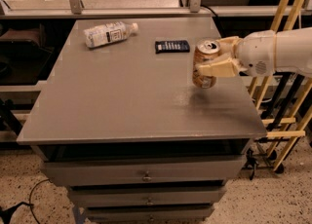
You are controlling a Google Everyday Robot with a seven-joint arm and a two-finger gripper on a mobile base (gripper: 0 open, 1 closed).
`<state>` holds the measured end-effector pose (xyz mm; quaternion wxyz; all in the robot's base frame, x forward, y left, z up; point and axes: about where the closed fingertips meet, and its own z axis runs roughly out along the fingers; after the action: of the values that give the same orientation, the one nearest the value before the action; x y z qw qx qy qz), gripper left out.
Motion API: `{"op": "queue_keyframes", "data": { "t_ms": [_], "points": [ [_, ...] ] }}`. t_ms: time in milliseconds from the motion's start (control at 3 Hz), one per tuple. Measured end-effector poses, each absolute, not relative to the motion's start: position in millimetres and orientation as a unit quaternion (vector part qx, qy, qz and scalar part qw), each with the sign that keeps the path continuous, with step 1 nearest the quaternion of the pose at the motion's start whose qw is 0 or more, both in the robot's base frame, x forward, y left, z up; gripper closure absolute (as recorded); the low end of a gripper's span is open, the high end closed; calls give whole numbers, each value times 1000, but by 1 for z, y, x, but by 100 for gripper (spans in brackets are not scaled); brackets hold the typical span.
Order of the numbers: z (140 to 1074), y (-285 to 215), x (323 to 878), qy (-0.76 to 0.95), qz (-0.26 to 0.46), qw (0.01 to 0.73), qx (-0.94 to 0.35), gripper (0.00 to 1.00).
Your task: Move orange can near rxbar blueberry
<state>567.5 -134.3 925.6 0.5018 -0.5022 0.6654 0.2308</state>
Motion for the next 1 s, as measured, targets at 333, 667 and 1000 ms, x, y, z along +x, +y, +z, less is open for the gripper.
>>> {"op": "queue_keyframes", "data": {
  "t_ms": [333, 667, 1000],
  "points": [
    [931, -127, 593, 665, 234, 510, -492, 100],
    [932, -120, 626, 668, 234, 519, -478, 100],
    [929, -113, 653, 677, 233, 529, -455, 100]
  ]
}}
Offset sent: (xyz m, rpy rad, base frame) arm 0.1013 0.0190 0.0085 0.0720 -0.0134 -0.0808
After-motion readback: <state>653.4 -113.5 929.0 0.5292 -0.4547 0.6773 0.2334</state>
